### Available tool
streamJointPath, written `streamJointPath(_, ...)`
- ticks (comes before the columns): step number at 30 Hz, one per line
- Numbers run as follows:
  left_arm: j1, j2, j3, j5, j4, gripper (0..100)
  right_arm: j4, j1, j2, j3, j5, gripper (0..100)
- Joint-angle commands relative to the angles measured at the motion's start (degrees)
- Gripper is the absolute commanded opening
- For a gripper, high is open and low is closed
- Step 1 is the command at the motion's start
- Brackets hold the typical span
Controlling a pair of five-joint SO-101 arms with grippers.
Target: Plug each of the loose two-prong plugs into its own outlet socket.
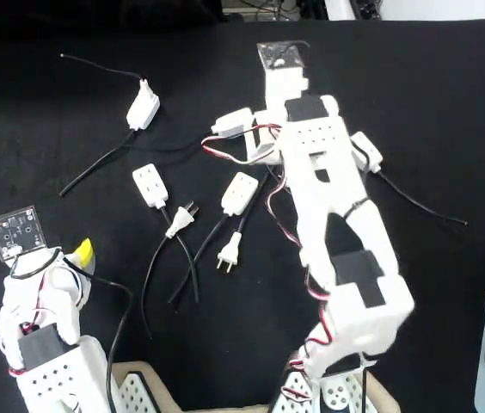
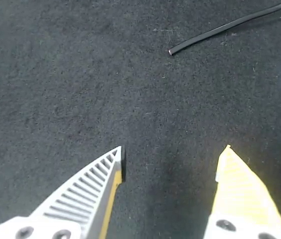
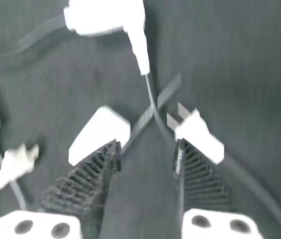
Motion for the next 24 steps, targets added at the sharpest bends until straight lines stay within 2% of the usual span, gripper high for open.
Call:
streamJointPath(1, -0.5, -0.5, -0.4, -0.4, -1.1, 30, 9.1, -1.8, -5.5, 0.5, -3.5, 18.0)
streamJointPath(5, -0.4, -0.5, -0.4, -0.4, -1.1, 30, 11.9, -4.9, -9.2, 8.2, -5.1, 18.0)
streamJointPath(10, -0.4, -0.5, -0.4, -0.4, -1.1, 30, 9.3, -10.5, -18.2, 20.8, -6.5, 18.0)
streamJointPath(17, -0.5, -0.5, -0.4, -0.4, -1.1, 30, -3.3, -16.7, -31.1, 38.5, -13.2, 18.1)
streamJointPath(20, -0.5, -0.5, -0.4, -0.4, -1.1, 30, -8.8, -18.0, -31.3, 42.5, -16.4, 18.1)
streamJointPath(24, -0.6, -0.5, -0.4, -0.4, -1.1, 30, -11.2, -19.0, -28.8, 43.2, -17.7, 18.1)
